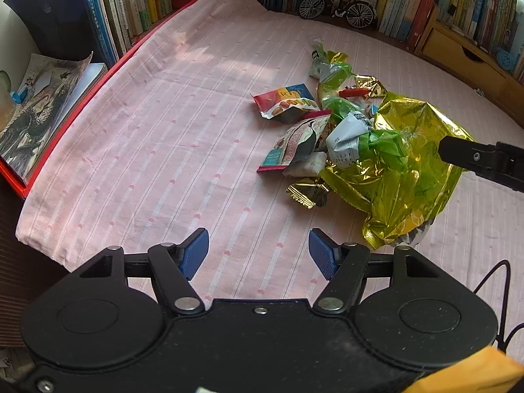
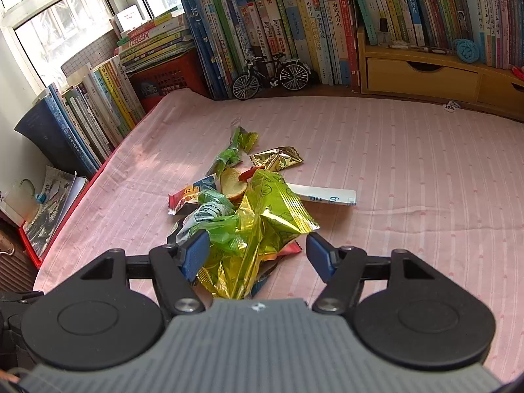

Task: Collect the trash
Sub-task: 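Grasp the yellow-green foil wrapper with the right tool while the left tool grasps the green wrapper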

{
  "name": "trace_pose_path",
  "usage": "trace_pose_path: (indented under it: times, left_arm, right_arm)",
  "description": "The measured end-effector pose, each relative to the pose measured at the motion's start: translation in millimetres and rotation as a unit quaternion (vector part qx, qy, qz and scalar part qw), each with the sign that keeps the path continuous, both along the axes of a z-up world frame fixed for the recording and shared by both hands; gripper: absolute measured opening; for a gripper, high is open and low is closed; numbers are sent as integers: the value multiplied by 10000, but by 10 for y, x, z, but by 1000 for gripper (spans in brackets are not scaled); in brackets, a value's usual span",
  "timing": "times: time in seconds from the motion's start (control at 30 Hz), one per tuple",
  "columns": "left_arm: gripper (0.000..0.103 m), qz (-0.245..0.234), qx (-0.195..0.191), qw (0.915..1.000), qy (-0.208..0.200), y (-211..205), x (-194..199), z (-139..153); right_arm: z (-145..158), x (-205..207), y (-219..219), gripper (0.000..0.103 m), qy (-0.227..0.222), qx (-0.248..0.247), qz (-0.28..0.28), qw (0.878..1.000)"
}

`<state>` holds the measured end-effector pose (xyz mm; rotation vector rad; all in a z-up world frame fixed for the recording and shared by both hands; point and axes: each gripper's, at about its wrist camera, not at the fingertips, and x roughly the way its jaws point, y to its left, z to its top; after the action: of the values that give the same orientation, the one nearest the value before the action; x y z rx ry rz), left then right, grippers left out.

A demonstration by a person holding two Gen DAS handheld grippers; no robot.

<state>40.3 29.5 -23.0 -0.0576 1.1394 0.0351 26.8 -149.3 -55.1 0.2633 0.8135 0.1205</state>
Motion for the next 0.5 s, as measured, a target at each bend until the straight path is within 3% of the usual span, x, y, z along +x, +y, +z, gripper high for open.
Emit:
trace_pose_path:
  times: [0.07,0.13,0.17,0.37,0.5]
  left_arm:
    - [63,111,-219,9997,-73,37,45,19]
    - [60,180,-382,9990,-177,55,88,45]
    - [59,200,-437,9986,-238,55,110,65]
    - [58,41,-750,9952,-623,-65,280,201]
    - [70,-276,-841,9936,-697,-307,460,216]
  right_arm:
    - [-46,100,7,64,79,25,11,10000]
    - [-84,177,7,49,179,19,-8,9998]
    - [-100,205,-1,35,231,12,-40,9997]
    - [-29,135,-182,28,123,160,-229,9995]
    - [55,35,-395,26,17,239,-508,9984]
